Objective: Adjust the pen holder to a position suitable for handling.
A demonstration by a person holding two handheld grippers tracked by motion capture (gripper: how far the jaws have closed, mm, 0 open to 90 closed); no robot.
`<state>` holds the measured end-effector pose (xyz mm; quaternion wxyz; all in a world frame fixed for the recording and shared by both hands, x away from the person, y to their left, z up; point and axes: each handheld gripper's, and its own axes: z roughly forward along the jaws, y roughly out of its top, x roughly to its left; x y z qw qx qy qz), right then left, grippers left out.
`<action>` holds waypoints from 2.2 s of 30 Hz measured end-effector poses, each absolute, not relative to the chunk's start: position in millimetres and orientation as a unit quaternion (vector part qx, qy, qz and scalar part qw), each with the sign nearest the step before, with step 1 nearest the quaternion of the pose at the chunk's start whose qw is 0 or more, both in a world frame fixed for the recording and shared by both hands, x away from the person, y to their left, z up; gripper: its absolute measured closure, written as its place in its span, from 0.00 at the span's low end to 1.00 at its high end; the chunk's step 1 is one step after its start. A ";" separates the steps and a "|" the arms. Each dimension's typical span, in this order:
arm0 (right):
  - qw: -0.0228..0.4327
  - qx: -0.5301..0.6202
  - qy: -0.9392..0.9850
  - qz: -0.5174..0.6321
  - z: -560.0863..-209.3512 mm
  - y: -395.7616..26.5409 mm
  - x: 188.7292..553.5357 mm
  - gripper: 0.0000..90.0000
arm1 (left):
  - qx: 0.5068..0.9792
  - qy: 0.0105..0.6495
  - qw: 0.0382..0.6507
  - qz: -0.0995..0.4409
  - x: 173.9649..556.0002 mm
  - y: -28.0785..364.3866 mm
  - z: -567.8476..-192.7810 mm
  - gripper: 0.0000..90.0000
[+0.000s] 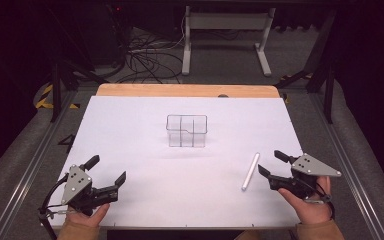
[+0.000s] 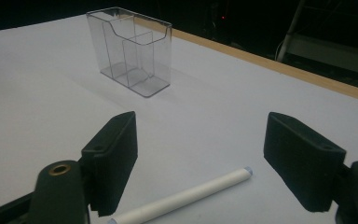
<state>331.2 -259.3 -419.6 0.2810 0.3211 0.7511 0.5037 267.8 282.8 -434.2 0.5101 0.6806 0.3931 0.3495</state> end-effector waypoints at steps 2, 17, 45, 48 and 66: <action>0.280 0.316 0.752 0.506 -419.1 -257.8 331.2 0.30 | 0.681 0.393 0.510 0.349 267.6 283.0 -434.4 0.07; 0.269 0.317 0.753 0.510 -422.5 -258.5 334.3 0.33 | 0.697 0.373 0.510 0.339 269.2 275.7 -428.1 0.07; 0.250 0.341 0.733 0.533 -447.4 -278.0 332.8 0.19 | 0.750 0.335 0.500 0.275 324.3 236.8 -394.0 0.10; 0.249 0.345 0.732 0.532 -448.7 -279.0 331.2 0.19 | 0.751 0.331 0.507 0.264 332.0 231.6 -389.6 0.10; 0.244 0.347 0.731 0.535 -452.4 -280.5 326.5 0.19 | 0.775 0.294 0.506 0.238 354.1 213.9 -377.8 0.12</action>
